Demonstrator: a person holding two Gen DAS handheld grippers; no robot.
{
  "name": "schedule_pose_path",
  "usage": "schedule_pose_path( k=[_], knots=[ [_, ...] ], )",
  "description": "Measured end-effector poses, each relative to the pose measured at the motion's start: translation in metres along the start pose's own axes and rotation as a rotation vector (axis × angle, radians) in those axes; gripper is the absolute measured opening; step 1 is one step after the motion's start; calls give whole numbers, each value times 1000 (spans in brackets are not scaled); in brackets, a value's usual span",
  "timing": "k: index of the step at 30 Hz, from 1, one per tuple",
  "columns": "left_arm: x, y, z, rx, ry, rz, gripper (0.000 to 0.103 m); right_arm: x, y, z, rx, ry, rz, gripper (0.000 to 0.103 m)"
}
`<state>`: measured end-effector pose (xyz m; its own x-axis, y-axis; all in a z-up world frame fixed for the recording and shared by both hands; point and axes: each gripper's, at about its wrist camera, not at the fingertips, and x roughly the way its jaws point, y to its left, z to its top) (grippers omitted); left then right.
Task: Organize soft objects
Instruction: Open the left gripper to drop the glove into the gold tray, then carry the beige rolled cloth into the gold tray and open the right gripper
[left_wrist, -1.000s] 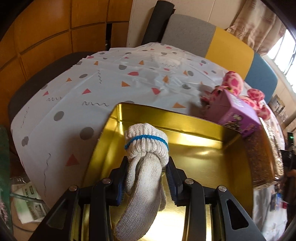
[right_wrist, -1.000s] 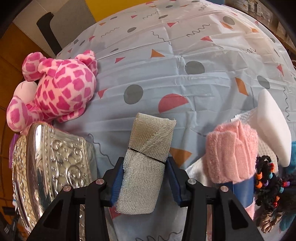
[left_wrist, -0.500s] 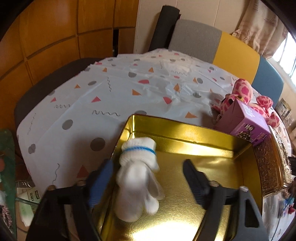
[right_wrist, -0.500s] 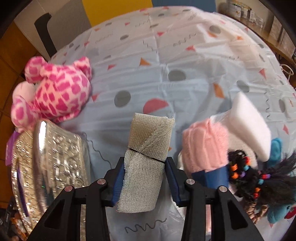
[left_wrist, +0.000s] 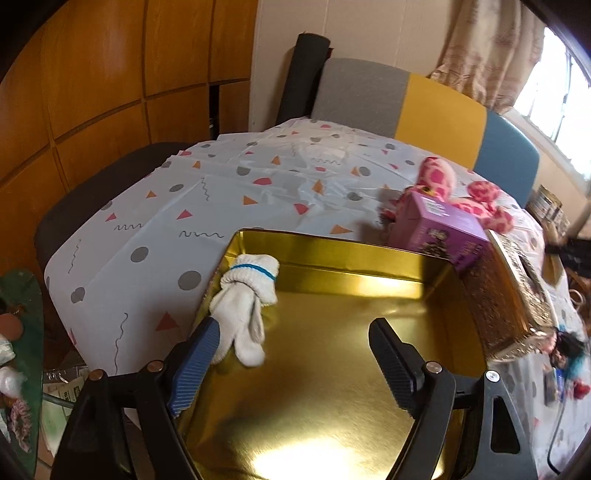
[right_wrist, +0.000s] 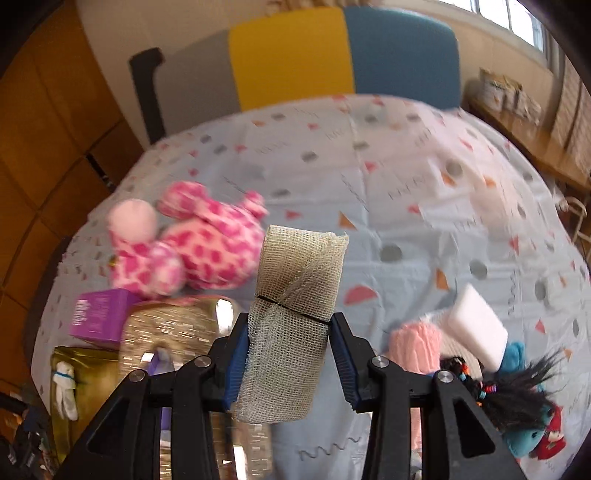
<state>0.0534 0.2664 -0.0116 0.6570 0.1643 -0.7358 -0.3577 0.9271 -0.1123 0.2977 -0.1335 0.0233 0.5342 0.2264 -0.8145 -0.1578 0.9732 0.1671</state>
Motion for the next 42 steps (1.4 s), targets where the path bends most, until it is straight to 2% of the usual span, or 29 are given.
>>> schedule_pose_path(
  k=[7,12,17,25,33,42],
  knots=[
    [-20,-7,-12,8,-18,-14,86,-30,55,1,-81,-55,87,43],
    [-31,-5,-19,1,-26,-11,90,-40,100,-13,-156,-60,155,43],
    [-40,-3,-27,3,-38,0,90,-41,139,-33,-218,-49,221,43],
    [-44,4,-36,-12,-33,6,90,-25,184,-77,-281,29,304,43],
    [-46,12,-44,-14,-34,15,90,-4,214,-118,-292,118,366,43],
    [-47,29,-51,-54,-25,-1,90,13,248,-143,-316,184,401,43]
  ],
)
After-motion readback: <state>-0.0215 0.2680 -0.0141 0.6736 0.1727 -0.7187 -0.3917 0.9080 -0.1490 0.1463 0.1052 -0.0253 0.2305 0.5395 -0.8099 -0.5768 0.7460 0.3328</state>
